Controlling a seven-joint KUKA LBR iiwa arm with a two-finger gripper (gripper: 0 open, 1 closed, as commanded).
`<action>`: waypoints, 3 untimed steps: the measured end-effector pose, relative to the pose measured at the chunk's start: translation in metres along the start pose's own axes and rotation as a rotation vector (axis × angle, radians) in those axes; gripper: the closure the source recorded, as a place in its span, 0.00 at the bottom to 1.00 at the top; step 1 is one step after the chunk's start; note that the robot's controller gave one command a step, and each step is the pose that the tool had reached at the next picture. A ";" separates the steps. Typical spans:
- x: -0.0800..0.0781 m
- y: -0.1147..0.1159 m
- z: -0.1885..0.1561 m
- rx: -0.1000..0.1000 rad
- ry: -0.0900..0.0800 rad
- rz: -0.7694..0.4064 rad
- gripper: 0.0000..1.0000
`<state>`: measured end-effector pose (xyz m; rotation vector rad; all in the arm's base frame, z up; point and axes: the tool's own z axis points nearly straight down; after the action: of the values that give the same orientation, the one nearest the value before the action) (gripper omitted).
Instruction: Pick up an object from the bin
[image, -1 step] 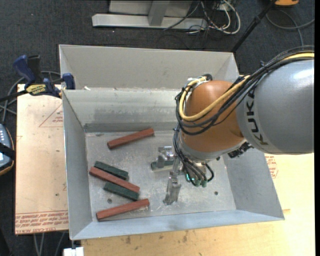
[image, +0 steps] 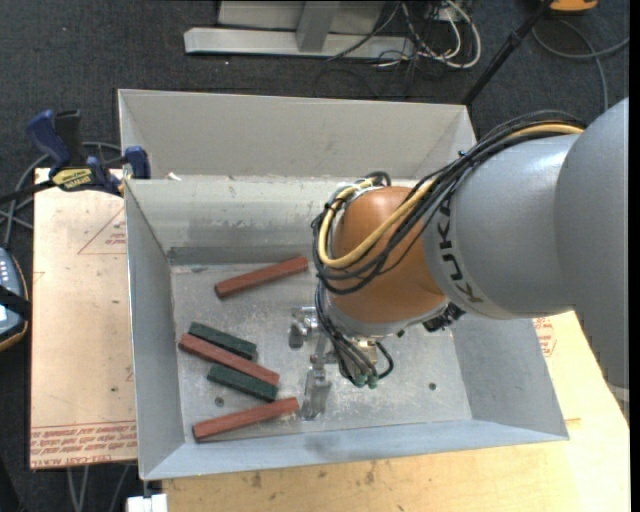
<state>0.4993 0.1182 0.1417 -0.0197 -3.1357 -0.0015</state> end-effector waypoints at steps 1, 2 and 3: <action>0.018 0.020 0.066 -0.002 -0.009 0.078 0.00; 0.019 0.018 0.065 -0.001 -0.005 0.081 1.00; 0.019 0.018 0.065 -0.001 -0.006 0.081 1.00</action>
Offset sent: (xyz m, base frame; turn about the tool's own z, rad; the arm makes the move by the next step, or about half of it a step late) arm -0.0189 0.0182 -0.0640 0.0799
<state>0.4805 0.1367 0.0773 -0.1467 -3.1379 -0.0023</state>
